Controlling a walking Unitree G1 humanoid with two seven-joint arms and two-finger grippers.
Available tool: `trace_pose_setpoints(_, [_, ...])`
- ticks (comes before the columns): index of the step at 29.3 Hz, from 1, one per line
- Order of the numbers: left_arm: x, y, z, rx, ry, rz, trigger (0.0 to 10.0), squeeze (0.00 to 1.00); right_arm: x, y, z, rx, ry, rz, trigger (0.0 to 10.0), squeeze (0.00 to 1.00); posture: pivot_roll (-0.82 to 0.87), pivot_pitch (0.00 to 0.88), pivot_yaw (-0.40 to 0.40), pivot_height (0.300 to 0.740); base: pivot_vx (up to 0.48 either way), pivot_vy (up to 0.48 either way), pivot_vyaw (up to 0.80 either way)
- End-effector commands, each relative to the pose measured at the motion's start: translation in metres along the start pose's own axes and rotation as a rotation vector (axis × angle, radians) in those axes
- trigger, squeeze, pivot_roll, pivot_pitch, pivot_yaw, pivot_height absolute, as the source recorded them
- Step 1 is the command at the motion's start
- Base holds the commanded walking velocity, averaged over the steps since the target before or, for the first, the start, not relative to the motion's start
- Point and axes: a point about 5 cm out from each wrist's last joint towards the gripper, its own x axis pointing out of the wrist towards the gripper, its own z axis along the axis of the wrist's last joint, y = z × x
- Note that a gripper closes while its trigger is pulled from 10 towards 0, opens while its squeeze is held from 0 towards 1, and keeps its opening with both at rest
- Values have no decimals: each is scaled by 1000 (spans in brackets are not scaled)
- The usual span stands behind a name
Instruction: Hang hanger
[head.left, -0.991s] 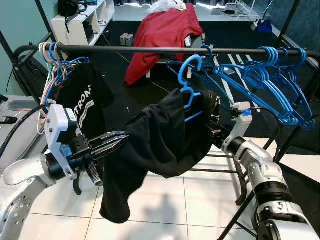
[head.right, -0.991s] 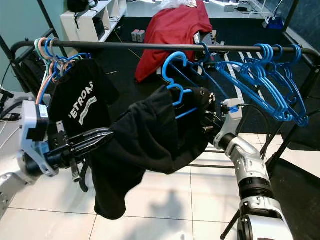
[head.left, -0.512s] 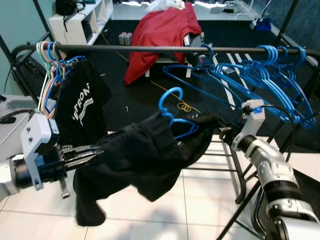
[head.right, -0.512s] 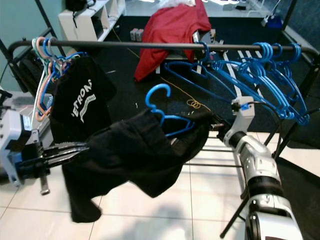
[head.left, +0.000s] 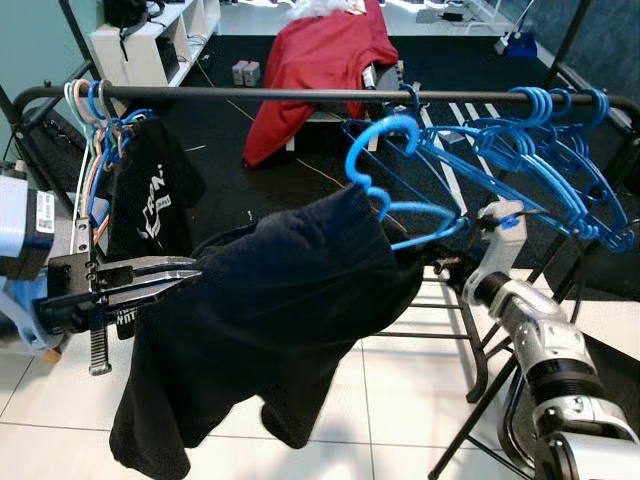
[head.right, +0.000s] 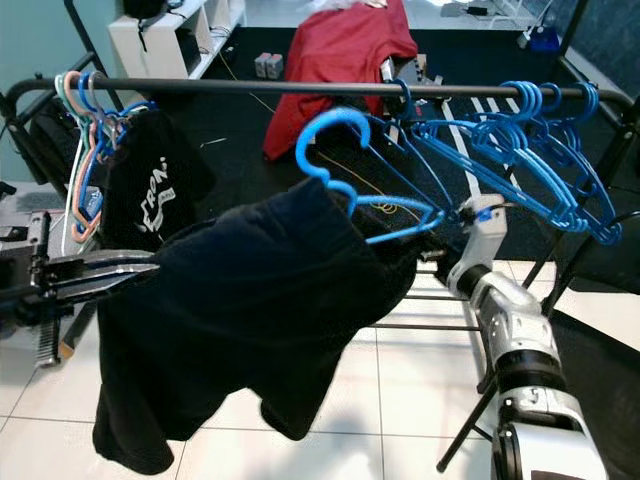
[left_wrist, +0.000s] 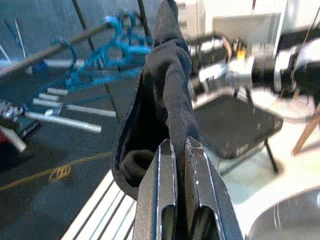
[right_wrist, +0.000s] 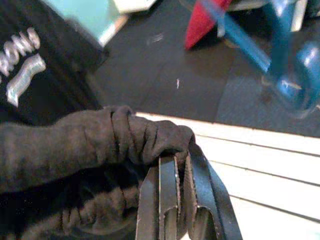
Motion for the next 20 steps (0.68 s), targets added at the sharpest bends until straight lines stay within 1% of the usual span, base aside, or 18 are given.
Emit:
trace_pose_setpoints(1, [0, 1, 6, 6, -62, -5, 10000, 0, 2, 1, -5, -11, 19, -24, 10000, 0, -82, 126, 8, 740, 0, 0, 0])
trace_pose_setpoints(3, [0, 2, 6, 6, -59, -8, 10000, 0, 2, 1, -5, -2, 16, -31, 10000, 0, -82, 126, 8, 740, 0, 0, 0])
trace_pose_setpoints(4, [0, 3, 4, 6, -45, -9, 10000, 0, 3, 5, -1, 24, -22, 10, 10000, 1000, -83, 121, 11, 740, 0, 0, 0])
trace_pose_setpoints(5, [1, 5, 0, 11, -17, -13, 10000, 0, 1, 13, 1, 22, -43, 104, 10000, 1000, -83, 116, 12, 740, 0, 0, 0])
trace_pose_setpoints(6, [1, 5, 0, 11, -17, -13, 10000, 0, 1, 13, 1, 22, -43, 104, 10000, 1000, -83, 116, 12, 740, 0, 0, 0])
trace_pose_setpoints(7, [1, 8, -4, 19, 24, -9, 10000, 0, -3, 22, 1, 11, -55, 220, 10000, 1000, -83, 116, 12, 740, 0, 0, 0])
trace_pose_setpoints(8, [1, 8, -4, 19, 24, -9, 10000, 0, -3, 22, 1, 11, -55, 220, 10000, 1000, -83, 116, 12, 740, 0, 0, 0])
trace_pose_setpoints(9, [1, 10, -7, 25, 52, -6, 10000, 0, -7, 28, 0, 3, -59, 299, 10000, 1000, -79, 112, 14, 740, 0, 0, 0])
trace_pose_setpoints(10, [1, 10, -7, 25, 52, -6, 10000, 0, -7, 28, 0, 3, -59, 299, 10000, 1000, -79, 112, 14, 740, 0, 0, 0])
trace_pose_setpoints(11, [0, 13, -11, 35, 97, 2, 10000, 0, -14, 31, -1, -6, -53, 363, 10000, 1000, -77, 111, 16, 740, 0, 0, 0])
trace_pose_setpoints(12, [0, 13, -11, 35, 97, 2, 10000, 0, -14, 31, -1, -6, -53, 363, 10000, 1000, -77, 111, 16, 740, 0, 0, 0])
trace_pose_setpoints(13, [-3, 17, -19, 50, 168, 9, 10000, 0, -26, 34, -2, -36, -30, 464, 10000, 1000, -81, 108, 20, 740, 0, 0, 0])
trace_pose_setpoints(14, [-3, 17, -19, 50, 168, 9, 10000, 0, -26, 34, -2, -36, -30, 464, 10000, 1000, -81, 108, 20, 740, 0, 0, 0])
trace_pose_setpoints(15, [-5, 22, -24, 70, 232, 13, 10000, 0, -39, 38, -2, -66, 8, 561, 10000, 1000, -81, 108, 20, 740, 0, 0, 0])
trace_pose_setpoints(17, [-5, 22, -24, 70, 232, 13, 10000, 0, -39, 38, -2, -66, 8, 561, 10000, 1000, -81, 108, 20, 740, 0, 0, 0])
trace_pose_setpoints(18, [-6, 27, -28, 98, 296, 7, 10000, 0, -55, 42, -4, -115, 75, 669, 10000, 1000, -82, 103, 20, 740, 0, 0, 0])
trace_pose_setpoints(19, [-6, 27, -28, 98, 296, 7, 10000, 0, -55, 42, -4, -115, 75, 669, 10000, 1000, -82, 103, 20, 740, 0, 0, 0])
trace_pose_setpoints(20, [-5, 31, -29, 122, 337, -8, 10000, 0, -67, 46, -4, -163, 129, 746, 10000, 1000, -80, 105, 20, 740, 0, 0, 0])
